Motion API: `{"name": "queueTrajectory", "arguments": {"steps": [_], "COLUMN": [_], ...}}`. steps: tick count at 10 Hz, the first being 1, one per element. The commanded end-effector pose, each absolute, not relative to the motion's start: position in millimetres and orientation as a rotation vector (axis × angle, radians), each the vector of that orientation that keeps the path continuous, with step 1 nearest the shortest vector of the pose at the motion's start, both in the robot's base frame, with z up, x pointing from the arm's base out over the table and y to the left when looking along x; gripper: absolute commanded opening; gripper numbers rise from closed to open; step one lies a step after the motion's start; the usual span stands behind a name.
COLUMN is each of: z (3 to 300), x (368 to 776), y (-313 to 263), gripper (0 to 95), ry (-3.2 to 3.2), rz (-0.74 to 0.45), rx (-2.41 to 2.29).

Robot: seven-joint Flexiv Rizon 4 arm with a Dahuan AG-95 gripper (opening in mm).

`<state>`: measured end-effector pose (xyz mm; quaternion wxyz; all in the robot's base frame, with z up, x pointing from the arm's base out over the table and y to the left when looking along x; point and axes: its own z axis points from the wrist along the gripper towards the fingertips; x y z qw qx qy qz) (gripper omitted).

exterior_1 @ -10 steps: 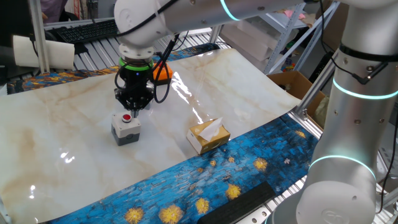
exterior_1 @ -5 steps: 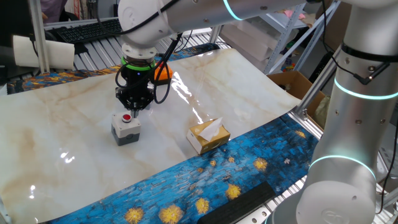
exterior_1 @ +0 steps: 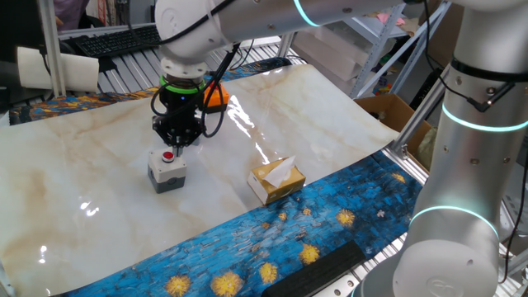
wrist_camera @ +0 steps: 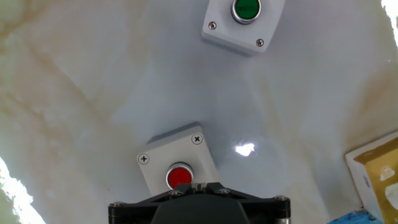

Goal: Press three buttons from left to right in sequence

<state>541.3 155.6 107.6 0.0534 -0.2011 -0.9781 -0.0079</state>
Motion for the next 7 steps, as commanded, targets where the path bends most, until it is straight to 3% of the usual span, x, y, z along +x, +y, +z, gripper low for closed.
{"name": "queueTrajectory", "arguments": {"steps": [1,7], "z": [107.1,106.7], "x": [540.0,540.0], "y": [155.3,155.9], "gripper": [0.0,0.0], "ry": [-2.979,-2.978], "rz": [-0.026,-0.025], "rx": [-0.597,-0.611]}}
